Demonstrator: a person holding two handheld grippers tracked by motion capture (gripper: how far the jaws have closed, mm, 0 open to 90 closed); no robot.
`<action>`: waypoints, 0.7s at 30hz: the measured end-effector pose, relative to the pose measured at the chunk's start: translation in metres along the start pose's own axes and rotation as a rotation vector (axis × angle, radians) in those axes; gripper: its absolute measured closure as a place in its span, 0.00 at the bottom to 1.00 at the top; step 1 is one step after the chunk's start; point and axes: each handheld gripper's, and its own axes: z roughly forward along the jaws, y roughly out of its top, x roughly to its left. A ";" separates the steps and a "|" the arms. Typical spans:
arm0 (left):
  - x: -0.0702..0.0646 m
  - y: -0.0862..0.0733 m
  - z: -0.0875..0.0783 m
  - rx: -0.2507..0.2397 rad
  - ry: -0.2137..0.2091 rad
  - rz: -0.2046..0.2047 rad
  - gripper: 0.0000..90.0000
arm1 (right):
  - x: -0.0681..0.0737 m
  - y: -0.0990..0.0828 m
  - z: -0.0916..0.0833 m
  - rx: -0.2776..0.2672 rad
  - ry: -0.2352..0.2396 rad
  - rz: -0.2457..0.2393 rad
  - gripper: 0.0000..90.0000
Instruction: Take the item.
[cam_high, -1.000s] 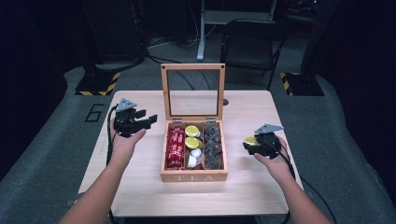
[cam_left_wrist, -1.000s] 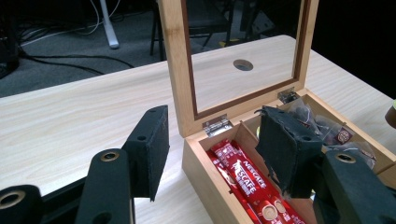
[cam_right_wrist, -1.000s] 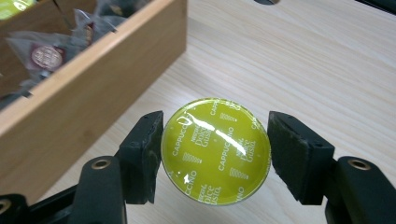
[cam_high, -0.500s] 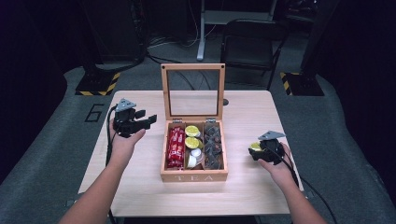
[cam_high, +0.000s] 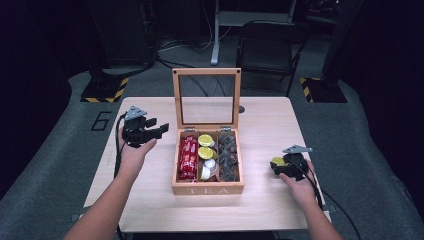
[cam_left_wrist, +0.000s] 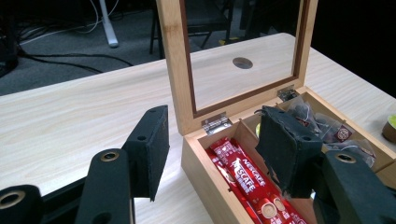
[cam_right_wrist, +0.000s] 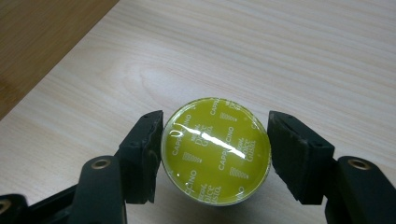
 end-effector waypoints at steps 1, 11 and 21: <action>0.000 0.000 0.000 0.002 0.000 0.002 0.48 | -0.001 0.000 0.000 -0.002 0.001 -0.006 0.41; 0.000 0.000 0.000 0.005 -0.004 -0.001 0.48 | 0.001 -0.003 0.006 0.020 -0.006 0.005 0.34; 0.001 0.000 -0.001 0.003 0.000 -0.003 0.48 | 0.002 0.004 0.002 0.017 -0.004 0.006 0.27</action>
